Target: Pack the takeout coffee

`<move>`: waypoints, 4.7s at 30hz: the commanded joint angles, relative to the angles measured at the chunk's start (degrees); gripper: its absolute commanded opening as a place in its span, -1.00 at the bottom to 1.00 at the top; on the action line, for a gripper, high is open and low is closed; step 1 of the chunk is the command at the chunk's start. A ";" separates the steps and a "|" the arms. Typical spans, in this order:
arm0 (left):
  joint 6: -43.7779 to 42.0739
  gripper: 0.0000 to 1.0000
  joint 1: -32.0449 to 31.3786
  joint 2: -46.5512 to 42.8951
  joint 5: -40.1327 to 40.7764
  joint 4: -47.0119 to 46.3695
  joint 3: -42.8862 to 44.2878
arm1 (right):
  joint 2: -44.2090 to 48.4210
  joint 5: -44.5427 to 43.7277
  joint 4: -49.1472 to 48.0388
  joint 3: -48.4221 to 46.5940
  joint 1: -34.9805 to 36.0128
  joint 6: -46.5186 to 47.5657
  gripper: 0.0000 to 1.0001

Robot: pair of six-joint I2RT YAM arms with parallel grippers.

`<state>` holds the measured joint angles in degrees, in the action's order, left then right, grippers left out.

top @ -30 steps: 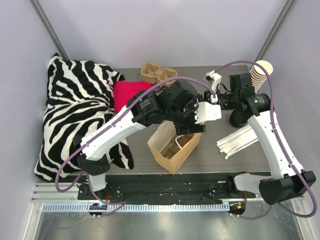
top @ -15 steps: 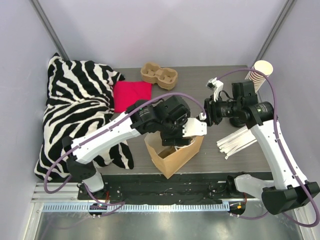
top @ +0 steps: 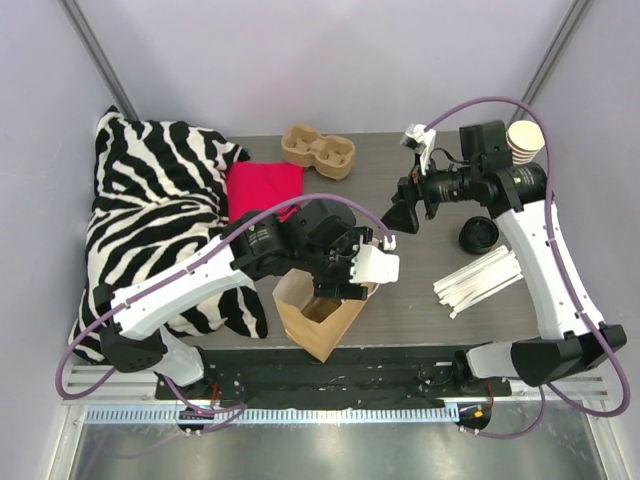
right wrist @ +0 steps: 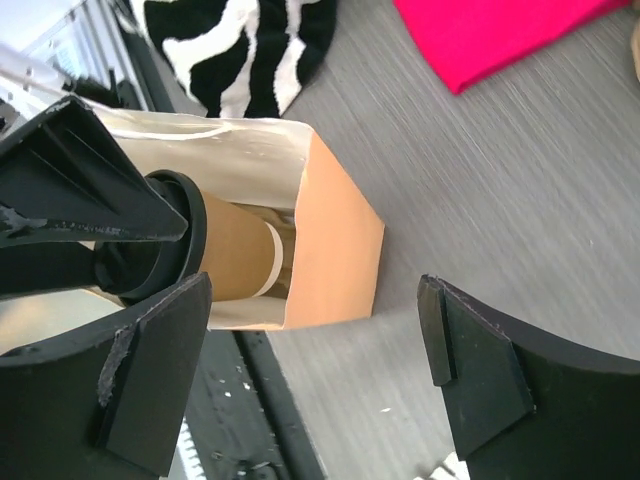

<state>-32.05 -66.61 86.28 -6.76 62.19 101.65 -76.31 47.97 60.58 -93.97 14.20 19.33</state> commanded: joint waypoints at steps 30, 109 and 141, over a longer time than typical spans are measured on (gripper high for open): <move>2.08 -0.83 4.56 -9.02 2.81 -0.58 -8.57 | 7.83 -3.98 -5.66 11.00 13.05 -15.37 -0.16; 3.84 -0.83 2.63 -18.60 4.12 -10.25 -26.38 | 9.77 -17.73 -28.05 17.23 26.23 -16.06 -0.98; -3.99 -0.84 -3.18 -32.93 13.18 -34.50 -47.77 | 12.95 -64.39 -31.66 22.00 48.55 -5.80 -0.98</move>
<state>-35.99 -69.63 55.05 8.58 34.00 54.08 -60.77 -10.68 31.38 -68.84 61.84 13.63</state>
